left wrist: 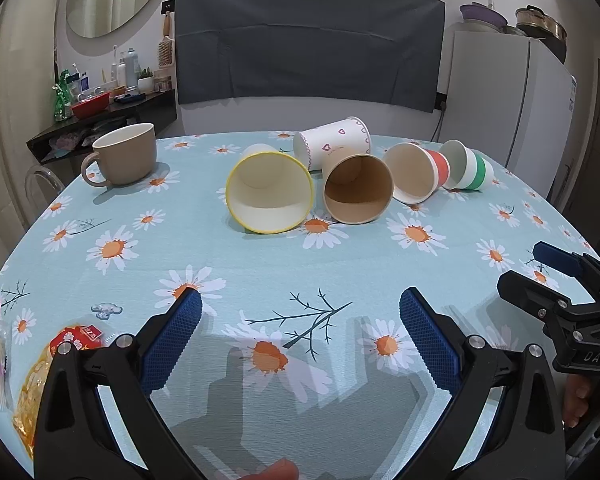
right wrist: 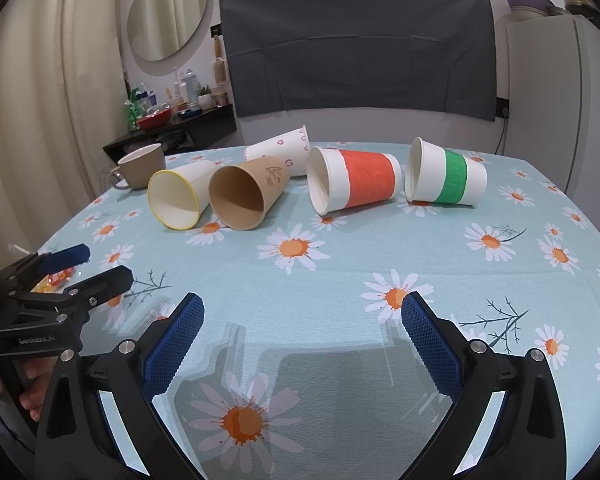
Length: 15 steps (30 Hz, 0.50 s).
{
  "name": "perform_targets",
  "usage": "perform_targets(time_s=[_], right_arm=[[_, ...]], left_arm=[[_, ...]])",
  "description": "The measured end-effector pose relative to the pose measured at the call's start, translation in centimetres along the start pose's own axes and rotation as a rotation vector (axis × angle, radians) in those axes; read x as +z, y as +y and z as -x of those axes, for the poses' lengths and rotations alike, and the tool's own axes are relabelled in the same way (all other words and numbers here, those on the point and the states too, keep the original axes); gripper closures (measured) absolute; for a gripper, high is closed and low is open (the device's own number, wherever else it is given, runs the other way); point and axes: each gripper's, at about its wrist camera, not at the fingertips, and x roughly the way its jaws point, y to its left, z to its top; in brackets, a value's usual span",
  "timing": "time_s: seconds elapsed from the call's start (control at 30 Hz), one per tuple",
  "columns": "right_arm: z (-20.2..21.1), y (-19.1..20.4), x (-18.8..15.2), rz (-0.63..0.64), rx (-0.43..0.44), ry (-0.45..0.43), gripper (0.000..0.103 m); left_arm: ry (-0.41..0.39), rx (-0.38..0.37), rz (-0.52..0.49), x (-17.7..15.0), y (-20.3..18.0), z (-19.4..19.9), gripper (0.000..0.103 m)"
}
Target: Flip cup upside down
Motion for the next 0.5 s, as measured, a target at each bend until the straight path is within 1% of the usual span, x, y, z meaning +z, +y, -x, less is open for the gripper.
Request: perform_targets(time_s=[0.5], right_arm=[[-0.01,-0.1,-0.03,0.0,-0.001,-0.002,0.008]], left_arm=[[-0.005,-0.001,-0.001,0.05,0.07,0.04,0.006]])
